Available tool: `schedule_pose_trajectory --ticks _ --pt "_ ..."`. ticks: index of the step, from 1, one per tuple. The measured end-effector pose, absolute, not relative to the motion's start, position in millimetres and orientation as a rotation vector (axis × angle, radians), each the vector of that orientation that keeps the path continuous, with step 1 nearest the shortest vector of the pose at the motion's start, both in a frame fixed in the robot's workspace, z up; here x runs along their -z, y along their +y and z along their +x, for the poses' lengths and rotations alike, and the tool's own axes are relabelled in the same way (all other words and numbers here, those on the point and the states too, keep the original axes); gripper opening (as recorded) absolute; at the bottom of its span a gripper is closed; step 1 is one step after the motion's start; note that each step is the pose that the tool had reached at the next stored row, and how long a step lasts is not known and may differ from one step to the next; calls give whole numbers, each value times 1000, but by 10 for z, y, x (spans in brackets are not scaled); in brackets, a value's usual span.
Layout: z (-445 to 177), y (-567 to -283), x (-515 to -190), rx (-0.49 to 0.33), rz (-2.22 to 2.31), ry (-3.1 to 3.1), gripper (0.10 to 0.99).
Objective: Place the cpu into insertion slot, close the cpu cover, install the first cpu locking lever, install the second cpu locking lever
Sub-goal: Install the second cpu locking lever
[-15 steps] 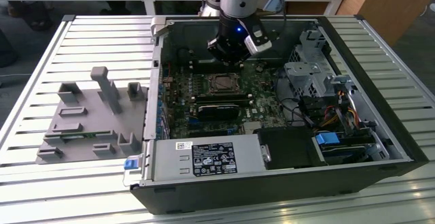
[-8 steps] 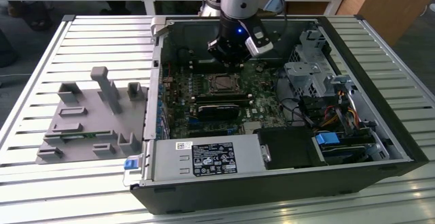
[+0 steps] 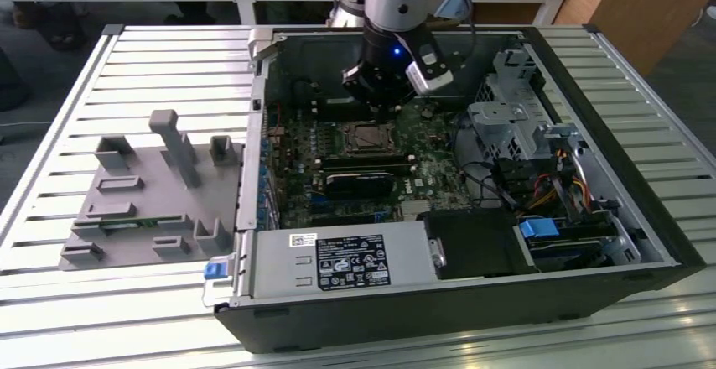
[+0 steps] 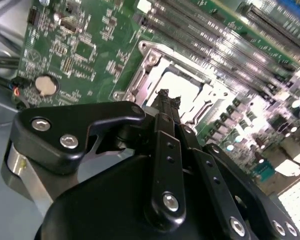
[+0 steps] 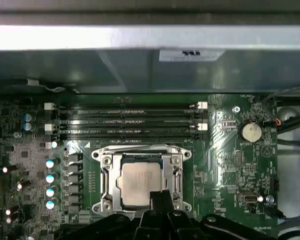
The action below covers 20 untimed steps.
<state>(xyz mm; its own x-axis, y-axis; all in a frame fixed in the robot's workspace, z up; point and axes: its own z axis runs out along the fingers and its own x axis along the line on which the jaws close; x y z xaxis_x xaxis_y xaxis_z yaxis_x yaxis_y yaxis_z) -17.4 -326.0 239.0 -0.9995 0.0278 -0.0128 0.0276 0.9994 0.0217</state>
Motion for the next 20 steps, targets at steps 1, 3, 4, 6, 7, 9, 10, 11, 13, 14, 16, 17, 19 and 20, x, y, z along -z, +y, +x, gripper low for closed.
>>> schedule_pose_trajectory --ticks 1,3,4,6,7,9,10,11,13,14,16,17,19,20 --pt "-174 -3280 -2390 -34 43 3128 106" --pt "-174 -3328 -2390 -33 43 3128 106" --pt "-174 -3347 -2390 -34 43 3128 106" --pt "-174 -3362 -2389 -34 43 3128 106" --pt "-174 -3368 -2388 -35 43 3128 106" --pt "-174 -3381 -2380 -37 43 3129 106" --pt "-174 -3391 -2376 -38 43 3129 106" --pt "-174 -3407 -2371 -40 43 3129 106" --pt "-174 -3444 -2364 -43 43 3129 106" --pt "-174 -3465 -2362 -43 43 3129 106" --pt "-174 -3494 -2356 -44 43 3129 106" --pt "-174 -3500 -2348 -45 42 3131 106" --pt "-174 -3516 -2335 -49 39 3134 106" --pt "-174 -3530 -2331 -51 38 3134 106"
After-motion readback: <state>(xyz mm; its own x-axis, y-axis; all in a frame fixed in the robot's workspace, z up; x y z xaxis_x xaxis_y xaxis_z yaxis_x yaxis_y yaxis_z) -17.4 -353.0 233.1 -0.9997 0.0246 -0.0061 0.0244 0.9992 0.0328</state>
